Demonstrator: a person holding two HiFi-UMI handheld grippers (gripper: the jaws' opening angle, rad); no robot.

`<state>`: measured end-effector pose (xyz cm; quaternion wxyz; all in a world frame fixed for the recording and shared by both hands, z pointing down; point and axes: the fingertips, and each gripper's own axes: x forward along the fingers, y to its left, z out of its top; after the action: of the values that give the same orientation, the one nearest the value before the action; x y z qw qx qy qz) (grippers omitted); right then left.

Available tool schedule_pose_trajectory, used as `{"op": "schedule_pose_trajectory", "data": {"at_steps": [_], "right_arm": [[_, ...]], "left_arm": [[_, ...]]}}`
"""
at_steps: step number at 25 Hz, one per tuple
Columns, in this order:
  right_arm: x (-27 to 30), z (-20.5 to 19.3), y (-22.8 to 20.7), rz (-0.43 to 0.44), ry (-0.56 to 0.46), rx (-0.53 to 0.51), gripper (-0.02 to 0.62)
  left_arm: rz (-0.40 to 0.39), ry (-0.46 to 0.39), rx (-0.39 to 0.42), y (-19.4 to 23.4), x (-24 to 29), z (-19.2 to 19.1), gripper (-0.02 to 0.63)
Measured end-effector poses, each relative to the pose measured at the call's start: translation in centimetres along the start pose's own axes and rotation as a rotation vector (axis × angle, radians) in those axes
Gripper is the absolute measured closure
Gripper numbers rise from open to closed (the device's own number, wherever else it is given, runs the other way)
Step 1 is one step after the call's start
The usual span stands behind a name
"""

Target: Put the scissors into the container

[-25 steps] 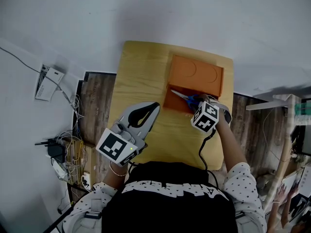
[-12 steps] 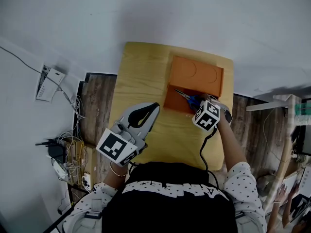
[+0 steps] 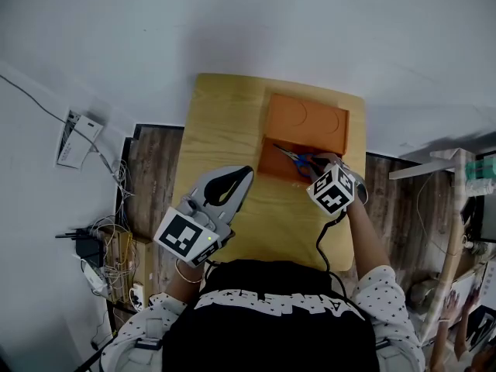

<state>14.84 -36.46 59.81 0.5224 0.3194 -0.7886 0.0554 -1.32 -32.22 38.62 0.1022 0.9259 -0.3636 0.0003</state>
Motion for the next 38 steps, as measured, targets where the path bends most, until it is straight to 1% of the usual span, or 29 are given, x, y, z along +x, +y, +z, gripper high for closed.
{"op": "schedule_pose_trajectory", "data": {"at_steps": [2,7,10,12,15,20,22,25,29,31,35,38], "right_arm": [[-1.1,0.3,-0.2,-0.034,-0.04,0.046,0.581],[-4.8,1.8,0.1,-0.097,-0.161,0.16,0.581],[-7.7,2.8,0.2,-0.153,-0.239,0.224,0.581],[-9.5,3.5,0.4,-0.175,-0.288,0.265,0.581],[-12.2,4.4,0.8,-0.192,-0.374,0.334,0.581],[-16.3,5.3,1.7,-0.175,-0.529,0.486,0.581],[-17.9,5.5,1.8,-0.186,-0.581,0.529,0.581],[-19.7,5.5,2.2,-0.201,-0.619,0.551,0.581],[-21.4,6.3,3.1,-0.184,-0.694,0.573,0.581],[-22.0,6.4,3.6,-0.186,-0.708,0.576,0.581],[-23.3,6.8,4.7,-0.154,-0.756,0.588,0.581],[-23.9,6.8,4.8,-0.17,-0.764,0.598,0.581]], "left_arm": [[0.004,-0.005,0.0,-0.3,-0.1,0.2,0.604],[0.0,-0.004,0.024,-1.2,-0.4,0.3,0.604],[-0.018,-0.02,0.033,-2.1,-0.5,0.7,0.604],[-0.034,-0.033,0.038,-2.7,-0.5,1.2,0.604],[-0.056,-0.038,0.045,-3.7,-0.7,1.5,0.606],[-0.081,-0.044,0.053,-4.8,-1.3,1.7,0.606],[-0.097,-0.05,0.06,-5.3,-1.4,1.9,0.605],[-0.118,-0.052,0.065,-6.0,-1.6,2.0,0.605],[-0.144,-0.058,0.079,-6.6,-1.7,2.3,0.604],[-0.158,-0.055,0.084,-7.0,-1.8,2.2,0.606],[-0.176,-0.049,0.088,-7.3,-1.9,2.0,0.604],[-0.186,-0.045,0.084,-7.5,-1.8,2.0,0.605]]}}
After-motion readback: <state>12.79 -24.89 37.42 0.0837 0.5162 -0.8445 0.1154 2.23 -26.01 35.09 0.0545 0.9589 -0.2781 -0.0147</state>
